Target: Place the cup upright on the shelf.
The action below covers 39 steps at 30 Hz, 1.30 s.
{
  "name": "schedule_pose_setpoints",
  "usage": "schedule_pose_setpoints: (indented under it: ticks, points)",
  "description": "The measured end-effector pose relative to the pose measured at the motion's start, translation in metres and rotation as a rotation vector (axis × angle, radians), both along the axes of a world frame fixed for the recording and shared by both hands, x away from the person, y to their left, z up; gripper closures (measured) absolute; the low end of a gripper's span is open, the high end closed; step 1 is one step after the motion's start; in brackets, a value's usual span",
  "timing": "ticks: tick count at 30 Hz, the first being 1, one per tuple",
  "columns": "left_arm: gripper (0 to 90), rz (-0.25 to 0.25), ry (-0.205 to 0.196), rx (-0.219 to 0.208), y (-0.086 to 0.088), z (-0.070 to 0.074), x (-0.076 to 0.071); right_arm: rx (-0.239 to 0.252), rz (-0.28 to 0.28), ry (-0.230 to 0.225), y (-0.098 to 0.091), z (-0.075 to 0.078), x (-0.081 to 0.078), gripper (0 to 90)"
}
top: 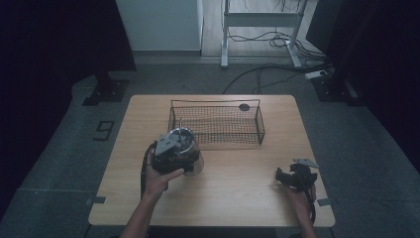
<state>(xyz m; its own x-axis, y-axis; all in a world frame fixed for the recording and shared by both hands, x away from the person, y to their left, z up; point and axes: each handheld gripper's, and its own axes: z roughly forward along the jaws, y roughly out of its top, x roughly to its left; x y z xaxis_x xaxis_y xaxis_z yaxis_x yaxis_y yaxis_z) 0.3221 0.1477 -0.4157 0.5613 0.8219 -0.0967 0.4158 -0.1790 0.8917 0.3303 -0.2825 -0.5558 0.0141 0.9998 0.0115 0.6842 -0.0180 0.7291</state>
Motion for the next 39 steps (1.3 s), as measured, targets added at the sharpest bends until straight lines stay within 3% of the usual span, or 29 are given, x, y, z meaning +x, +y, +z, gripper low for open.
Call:
schedule_pose_setpoints:
  ticks: [18,27,39]
  points:
    - [4.2,0.008,-0.023,0.003,-0.008,0.021,0.033,0.002,0.006,-0.006,0.000,0.000,0.001,9.2]
    - [4.2,0.033,-0.008,0.000,-0.009,0.027,0.058,0.002,0.008,-0.007,0.000,0.000,0.001,10.0]
    - [4.2,0.038,0.011,0.006,-0.012,0.028,0.076,0.003,0.009,-0.009,0.000,0.000,0.001,10.3]
